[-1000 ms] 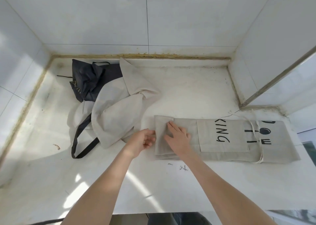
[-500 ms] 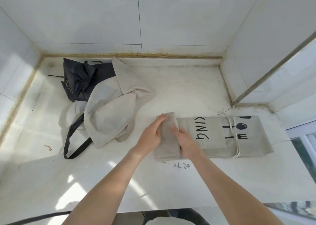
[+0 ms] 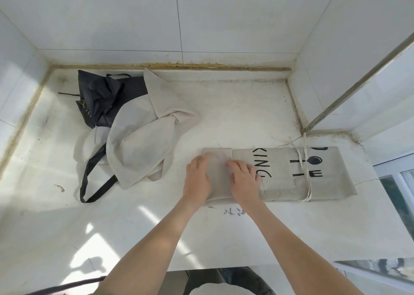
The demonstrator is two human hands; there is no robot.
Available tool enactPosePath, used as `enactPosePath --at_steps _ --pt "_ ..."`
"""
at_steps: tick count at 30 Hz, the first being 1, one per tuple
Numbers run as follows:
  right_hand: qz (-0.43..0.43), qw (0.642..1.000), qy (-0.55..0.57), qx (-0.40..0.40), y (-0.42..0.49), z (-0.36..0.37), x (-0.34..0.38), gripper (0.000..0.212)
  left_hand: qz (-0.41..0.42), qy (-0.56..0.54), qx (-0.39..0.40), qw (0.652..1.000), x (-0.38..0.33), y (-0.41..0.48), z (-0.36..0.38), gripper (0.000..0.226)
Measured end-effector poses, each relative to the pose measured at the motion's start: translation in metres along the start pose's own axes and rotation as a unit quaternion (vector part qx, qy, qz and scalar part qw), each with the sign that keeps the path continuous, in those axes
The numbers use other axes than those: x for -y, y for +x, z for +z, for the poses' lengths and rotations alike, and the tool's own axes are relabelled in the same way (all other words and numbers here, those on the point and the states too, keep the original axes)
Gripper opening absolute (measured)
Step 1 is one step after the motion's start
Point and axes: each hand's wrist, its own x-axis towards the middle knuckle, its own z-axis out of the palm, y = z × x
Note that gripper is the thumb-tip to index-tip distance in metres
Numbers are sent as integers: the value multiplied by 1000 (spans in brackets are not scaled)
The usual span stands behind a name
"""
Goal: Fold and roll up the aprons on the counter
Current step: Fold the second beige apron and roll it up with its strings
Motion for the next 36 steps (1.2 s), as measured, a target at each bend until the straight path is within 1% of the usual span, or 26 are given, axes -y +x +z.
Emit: enactPosePath --at_steps 1,2,3,4,5,7,8,10,11,12,13,14,15,16,17,18,20,23,25,26,28,29,30,32,34,36 --pt "-8 999 -49 22 0 -1 -2 57 -77 -79 -52 993 -5 0 -3 49" --pt "-16 995 -86 47 0 -1 -4 62 -152 -140 -73 976 -12 0 -7 38" --pt "-20 991 -111 69 -1 1 -4 64 -211 -161 -58 963 -15 2 -10 25" --pt "-15 989 -120 84 -1 0 -3 65 -232 -151 -21 961 -20 3 -13 16" --pt "-12 990 -110 90 -1 -3 0 62 -233 -150 12 961 -23 4 -15 13" --pt "-13 995 -67 79 4 -4 6 51 -217 -201 36 955 -29 5 -18 9" --pt "-22 996 -46 79 6 -2 8 52 -202 -236 31 950 -31 6 -20 14" --pt "-25 992 7 123 10 -2 15 55 -164 -271 12 948 -37 7 -25 27" --pt "4 984 85 159 11 -4 20 52 -142 -267 12 953 -37 7 -26 32" --pt "58 953 225 196 10 -10 26 52 -113 -234 12 966 -38 5 -27 36" --pt "108 889 387 221 10 -14 32 59 -81 -176 13 981 -38 2 -27 37" --pt "140 818 502 244 11 -17 35 68 -47 -106 7 993 -39 -1 -26 36" --pt "165 767 563 261 12 -17 37 70 -20 -48 -9 999 -37 -5 -25 36" --pt "193 737 592 263 14 -19 38 65 5 -27 -24 999 -35 -6 -22 40" --pt "203 714 613 270 14 -21 39 56 30 -34 -29 999 -33 -6 -19 47" --pt "215 709 611 278 17 -22 39 49 48 -47 -19 998 -31 -4 -14 51" --pt "227 716 602 271 20 -20 33 47 58 -54 6 997 -25 0 -6 46" --pt "225 724 618 209 23 -20 18 20 55 -75 -6 996 -18 3 3 35" --pt "214 721 626 204 20 -30 10 28 40 -98 -9 994 -15 5 6 40" --pt "213 714 630 219 20 -34 5 32 28 -107 -2 994 -14 7 6 44" --pt "236 697 627 254 19 -39 0 29 21 -103 26 994 -12 8 7 49" --pt "259 687 622 273 20 -41 -2 25 39 -68 40 996 -12 8 7 49" --pt "279 674 621 285 21 -42 -3 25 70 -4 46 996 -11 6 9 50" --pt "287 661 627 296 25 -41 -5 32 138 119 43 982 -7 2 12 62" --pt "289 673 612 299 25 -36 -4 30 168 167 54 970 -2 0 15 75" --pt "273 701 593 287 27 -28 -4 27 173 187 71 964 3 2 18 78"
